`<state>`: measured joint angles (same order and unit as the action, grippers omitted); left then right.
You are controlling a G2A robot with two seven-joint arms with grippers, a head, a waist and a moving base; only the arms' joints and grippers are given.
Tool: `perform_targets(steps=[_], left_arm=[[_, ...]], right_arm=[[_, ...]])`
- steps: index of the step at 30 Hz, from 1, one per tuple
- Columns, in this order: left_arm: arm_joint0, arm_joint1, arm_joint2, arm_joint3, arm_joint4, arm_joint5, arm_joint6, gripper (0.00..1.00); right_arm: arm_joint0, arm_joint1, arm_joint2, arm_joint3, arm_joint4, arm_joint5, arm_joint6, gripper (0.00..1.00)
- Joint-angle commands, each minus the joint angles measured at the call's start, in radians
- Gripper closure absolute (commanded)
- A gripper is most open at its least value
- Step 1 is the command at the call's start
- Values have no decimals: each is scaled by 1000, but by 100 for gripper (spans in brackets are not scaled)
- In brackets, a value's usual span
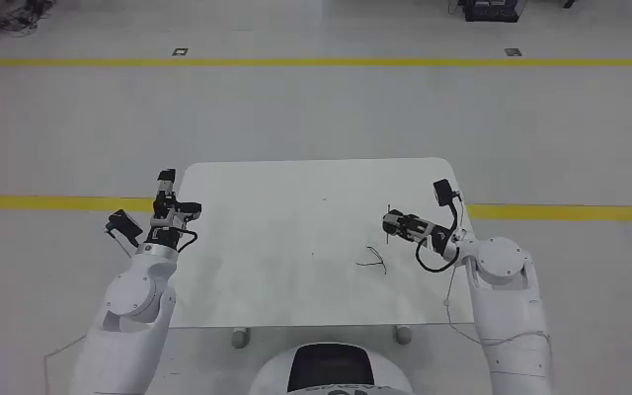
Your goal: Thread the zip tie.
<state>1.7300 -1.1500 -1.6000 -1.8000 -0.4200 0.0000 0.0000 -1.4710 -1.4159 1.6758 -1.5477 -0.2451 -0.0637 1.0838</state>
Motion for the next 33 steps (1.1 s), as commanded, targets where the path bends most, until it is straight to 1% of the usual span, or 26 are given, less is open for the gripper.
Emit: perform_targets(steps=[1, 11, 13, 15, 16, 17, 18, 19, 20, 21, 22, 23, 30, 31, 32, 33], left_arm=[[0, 0, 0, 0, 0, 0, 0, 0], [0, 0, 0, 0, 0, 0, 0, 0], [0, 0, 0, 0, 0, 0, 0, 0], [-7, 1, 10, -29, 58, -32, -23, 0], [-7, 3, 16, -55, 115, -66, -42, 0], [1, 6, 28, -86, 207, -117, -76, 0], [9, 9, 35, -104, 276, -152, -94, 0], [14, 10, 44, -128, 333, -199, -107, 0], [27, 7, 70, -149, 322, -269, -118, 0], [37, 1, 93, -152, 207, -302, -114, 0], [37, -2, 100, -145, 116, -314, -117, 0], [35, -4, 101, -137, 68, -311, -120, 0], [35, -4, 101, -137, 68, -311, -120, 0], [31, -4, 101, -140, 72, -316, -119, 0], [28, -4, 106, -145, 76, -331, -132, 0], [22, -3, 108, -154, 114, -340, -154, 0]], right_arm=[[-1, 0, 1, -1, 1, -2, 1, 100], [-1, 0, 1, -1, 1, -2, 1, 100], [-2, 1, -15, -5, -3, 3, -25, 100], [1, 4, -28, -15, -21, 18, -33, 100], [4, 6, -33, -20, -28, 28, -36, 100], [9, 8, -41, -24, -40, 49, -42, 100], [13, 10, -47, -25, -47, 67, -43, 100], [18, 11, -52, -26, -48, 83, -47, 100], [25, 12, -61, -24, -36, 97, -44, 100], [31, 13, -68, -20, -29, 101, -30, 100], [36, 15, -70, -16, -28, 103, -28, 100], [37, 16, -71, -15, -25, 102, -28, 100], [37, 16, -71, -15, -25, 102, -28, 100], [37, 16, -71, -15, -25, 102, -28, 100], [37, 16, -71, -15, -25, 102, -28, 100], [32, 16, -75, -10, -19, 112, -40, 100]])
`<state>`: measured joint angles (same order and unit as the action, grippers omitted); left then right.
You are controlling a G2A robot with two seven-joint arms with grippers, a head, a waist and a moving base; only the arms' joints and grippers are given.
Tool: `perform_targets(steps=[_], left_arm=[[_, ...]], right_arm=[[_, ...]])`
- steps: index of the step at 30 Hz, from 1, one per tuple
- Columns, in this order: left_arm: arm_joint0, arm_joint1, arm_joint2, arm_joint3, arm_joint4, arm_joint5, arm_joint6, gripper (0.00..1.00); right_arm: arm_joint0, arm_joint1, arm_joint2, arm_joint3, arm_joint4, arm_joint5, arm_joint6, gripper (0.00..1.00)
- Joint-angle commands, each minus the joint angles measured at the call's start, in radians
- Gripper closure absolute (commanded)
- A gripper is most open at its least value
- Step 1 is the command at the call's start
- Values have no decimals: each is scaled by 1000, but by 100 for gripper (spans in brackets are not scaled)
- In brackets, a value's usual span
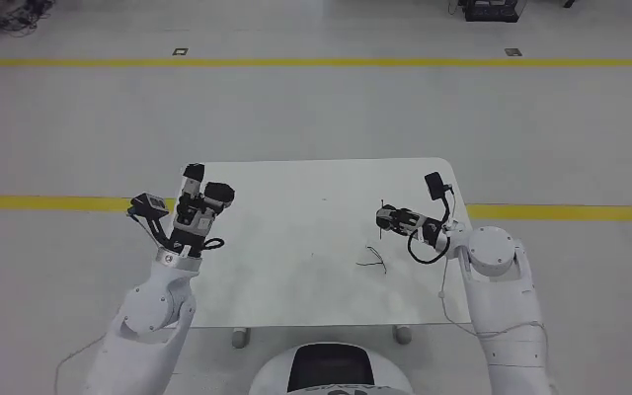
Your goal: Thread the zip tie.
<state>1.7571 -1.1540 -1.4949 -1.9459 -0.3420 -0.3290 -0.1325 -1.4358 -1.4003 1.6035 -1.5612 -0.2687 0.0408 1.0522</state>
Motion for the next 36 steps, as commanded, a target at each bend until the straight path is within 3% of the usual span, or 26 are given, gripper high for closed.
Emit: perform_targets(steps=[1, 6, 7, 10, 11, 13, 14, 21, 23, 25, 27, 30, 32, 36], left_arm=[[-15, 3, 1, -26, 141, -11, -45, 0], [-59, 6, 87, -73, 478, -11, -116, 0], [-75, 8, 114, -69, 589, -11, -130, 0], [-109, 9, 191, -45, 758, -11, -130, 0], [-126, 11, 219, -35, 858, -11, -131, 0], [-143, 14, 260, -25, 961, -11, -109, 0], [-145, 15, 259, -12, 1000, -11, -87, 0], [-147, 16, 258, -11, 1014, -9, -92, 0], [-158, 20, 268, -31, 1115, -11, -131, 0], [-171, 23, 303, -58, 1161, -11, -147, 0], [-198, 30, 334, -74, 1279, -11, -195, 0], [-226, 37, 392, -74, 1390, -11, -225, 0], [-254, 43, 439, -72, 1516, -11, -268, 0], [-291, 49, 508, -61, 1624, -11, -238, 0]], right_arm=[[-4, 1, -5, 1, 13, 25, -20, 100], [13, 8, -22, -5, 26, 82, -29, 100], [23, 9, -29, 0, 23, 97, -32, 100], [45, 12, -48, 28, 19, 129, -42, 100], [58, 13, -57, 48, 20, 150, -47, 100], [84, 13, -75, 91, 51, 205, -3, 100], [94, 14, -75, 102, 70, 209, 7, 100], [94, 14, -75, 102, 70, 209, 7, 100], [88, 13, -87, 106, 81, 217, -12, 100], [104, 12, -106, 109, 91, 245, -31, 100], [119, 12, -116, 114, 112, 270, -44, 100], [149, 12, -133, 128, 130, 299, -74, 100], [169, 11, -142, 151, 146, 299, -92, 100], [200, 10, -152, 219, 196, 299, -92, 100]])
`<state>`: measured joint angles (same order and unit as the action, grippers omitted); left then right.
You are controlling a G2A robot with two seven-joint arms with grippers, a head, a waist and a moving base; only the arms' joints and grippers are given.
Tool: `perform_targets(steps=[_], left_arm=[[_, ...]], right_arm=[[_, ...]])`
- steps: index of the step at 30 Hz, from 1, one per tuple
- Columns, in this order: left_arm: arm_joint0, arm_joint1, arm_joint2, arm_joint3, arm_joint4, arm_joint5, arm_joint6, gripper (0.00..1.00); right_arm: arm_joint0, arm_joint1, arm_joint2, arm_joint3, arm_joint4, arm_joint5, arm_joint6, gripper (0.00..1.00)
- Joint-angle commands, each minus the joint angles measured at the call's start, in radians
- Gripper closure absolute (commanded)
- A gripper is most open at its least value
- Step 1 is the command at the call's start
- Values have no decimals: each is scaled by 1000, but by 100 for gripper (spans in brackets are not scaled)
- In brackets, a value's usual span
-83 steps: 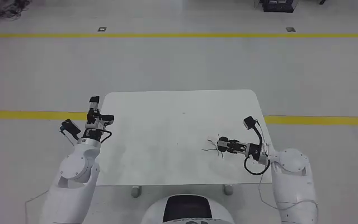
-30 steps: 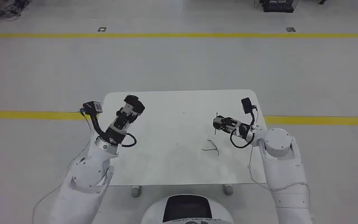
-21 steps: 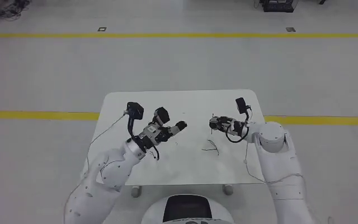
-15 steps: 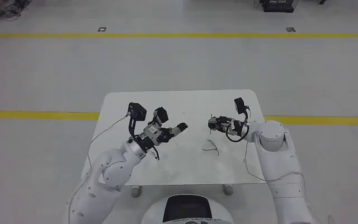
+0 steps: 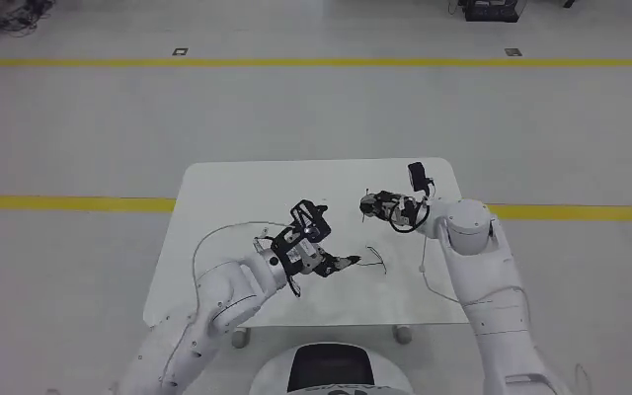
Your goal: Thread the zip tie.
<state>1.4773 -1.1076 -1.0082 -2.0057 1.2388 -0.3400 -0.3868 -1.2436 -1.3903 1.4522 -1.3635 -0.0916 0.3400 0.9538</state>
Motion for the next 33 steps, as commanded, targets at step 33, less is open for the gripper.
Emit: perform_targets(steps=[33], left_arm=[[-408, 65, 457, 64, 331, 71, -306, 0]], right_arm=[[50, 12, -13, 171, 172, -5, -74, 100]])
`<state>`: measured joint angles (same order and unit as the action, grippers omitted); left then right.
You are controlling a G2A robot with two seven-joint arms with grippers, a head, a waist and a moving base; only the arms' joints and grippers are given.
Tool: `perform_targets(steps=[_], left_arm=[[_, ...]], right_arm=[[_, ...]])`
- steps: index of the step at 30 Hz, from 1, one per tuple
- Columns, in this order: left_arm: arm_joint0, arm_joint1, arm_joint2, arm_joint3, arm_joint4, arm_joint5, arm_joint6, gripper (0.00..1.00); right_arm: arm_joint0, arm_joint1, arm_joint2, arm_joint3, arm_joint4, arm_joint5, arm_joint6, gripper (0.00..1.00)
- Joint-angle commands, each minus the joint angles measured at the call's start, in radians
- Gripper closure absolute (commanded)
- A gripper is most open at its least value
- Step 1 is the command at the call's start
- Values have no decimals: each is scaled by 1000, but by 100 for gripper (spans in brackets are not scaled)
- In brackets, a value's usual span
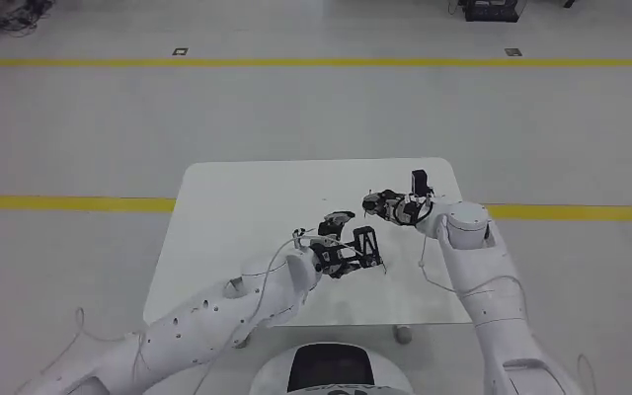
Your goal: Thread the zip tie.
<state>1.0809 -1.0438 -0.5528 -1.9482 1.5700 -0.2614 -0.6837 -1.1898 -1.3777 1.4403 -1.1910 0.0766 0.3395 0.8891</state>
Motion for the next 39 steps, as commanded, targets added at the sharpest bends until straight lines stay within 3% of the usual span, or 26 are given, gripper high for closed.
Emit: perform_targets(steps=[1, 2, 4, 6, 7, 12, 19, 22, 26, 29, 36, 39], left_arm=[[-43, 5, 17, 2, 0, -32, -34, 0], [-68, 9, 38, -3, 0, -39, -54, 0], [-112, 16, 82, -5, 0, 20, -70, 0], [-175, 23, 140, -2, 0, 43, -104, 0], [-220, 27, 187, -2, 0, 74, -122, 0], [-357, 31, 369, 30, 0, 237, -124, 0], [-357, 31, 369, 30, 0, 237, -124, 0], [-358, 30, 376, 52, 0, 193, -88, 0], [-352, 21, 383, 78, 0, 187, -58, 0], [-353, 9, 383, 102, 0, 159, -18, 0], [-356, 8, 379, 118, 0, 159, -15, 0], [-361, 8, 378, 131, 0, 180, -12, 0]], right_arm=[[-9, -2, -8, -5, 17, -4, -19, 100], [-11, -3, -14, -9, 27, -1, -23, 100], [-14, -5, -25, -14, 53, 1, -30, 100], [-16, -5, -32, -17, 75, 1, -38, 100], [-18, -5, -37, -18, 83, 1, -46, 100], [-26, 0, -45, -28, 103, 1, -62, 100], [-26, 1, -43, -33, 101, 1, -67, 100], [-32, -1, -51, -35, 122, 1, -103, 100], [-20, -4, -74, -15, 163, 1, -123, 100], [-12, -3, -91, -8, 167, 1, -106, 100], [-19, -4, -95, -13, 171, -4, -121, 100], [-18, -6, -110, -3, 190, 1, -148, 100]])
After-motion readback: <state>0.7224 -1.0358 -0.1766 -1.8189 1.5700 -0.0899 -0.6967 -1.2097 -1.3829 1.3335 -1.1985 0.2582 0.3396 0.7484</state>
